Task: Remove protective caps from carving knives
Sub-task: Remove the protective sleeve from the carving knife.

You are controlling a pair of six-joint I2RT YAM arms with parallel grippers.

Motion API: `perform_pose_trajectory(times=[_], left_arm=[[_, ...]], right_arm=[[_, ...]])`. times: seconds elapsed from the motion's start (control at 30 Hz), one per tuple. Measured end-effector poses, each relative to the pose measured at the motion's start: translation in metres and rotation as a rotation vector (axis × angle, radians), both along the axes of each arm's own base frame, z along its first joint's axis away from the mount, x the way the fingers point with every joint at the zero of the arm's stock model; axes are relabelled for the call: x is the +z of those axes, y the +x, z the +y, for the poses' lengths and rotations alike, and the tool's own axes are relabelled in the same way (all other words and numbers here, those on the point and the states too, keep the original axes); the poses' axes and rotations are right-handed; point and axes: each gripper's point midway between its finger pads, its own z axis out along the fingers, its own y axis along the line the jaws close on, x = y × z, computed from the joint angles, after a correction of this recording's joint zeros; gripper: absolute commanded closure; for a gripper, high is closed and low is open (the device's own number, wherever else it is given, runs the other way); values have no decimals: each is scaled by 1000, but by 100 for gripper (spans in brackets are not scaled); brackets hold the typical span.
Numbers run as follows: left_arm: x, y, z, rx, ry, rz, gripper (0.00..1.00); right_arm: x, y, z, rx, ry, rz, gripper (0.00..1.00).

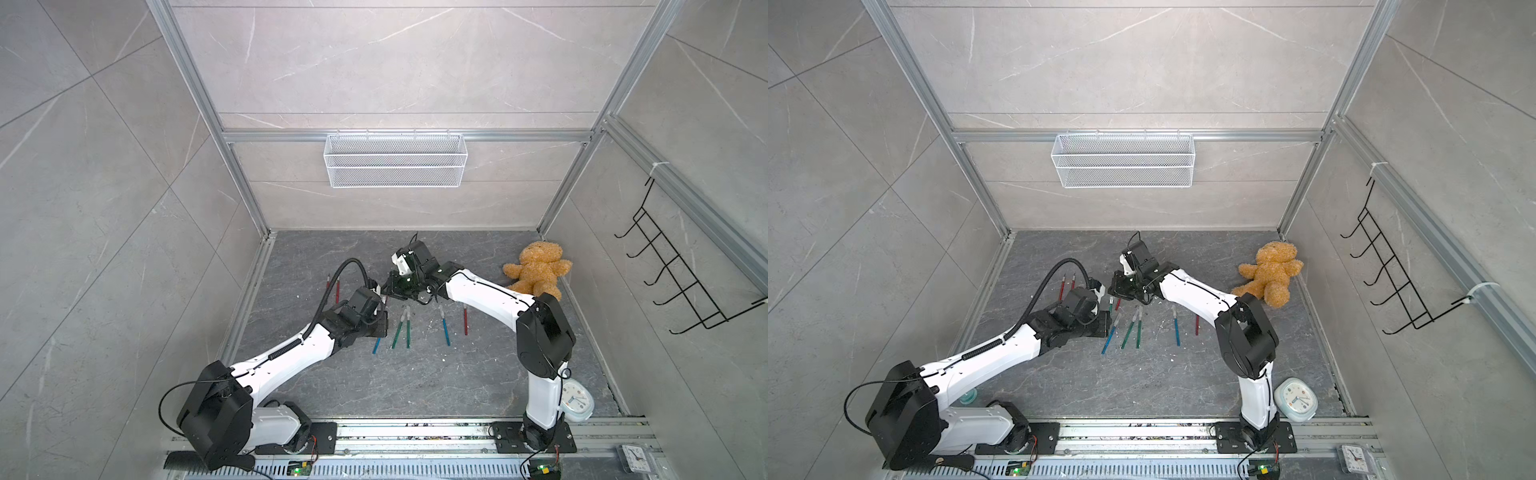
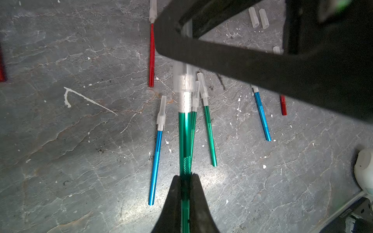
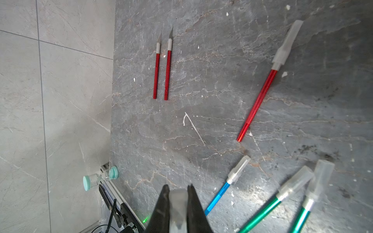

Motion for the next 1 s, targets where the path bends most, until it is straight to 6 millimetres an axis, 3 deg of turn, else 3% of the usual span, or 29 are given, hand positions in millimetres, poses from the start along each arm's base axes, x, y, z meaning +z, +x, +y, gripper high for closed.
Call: perform_pose_trajectory(times=[0.47,0.67,0.8,1.0], left_arm=[[5,4,-1,4,3,-37,100],[-24,-36,1,-88,69,104,100],[-27,-40,3,-93,82,123,100],[-24,-38,8,-78,93,103,100]], right_arm=[[7,10,-1,4,-15,19,100],[45,56,-8,-75,42,-111,100],[57,69,-14,-102,53,-146,100],[58,74,-19,-110,49,-152,100]])
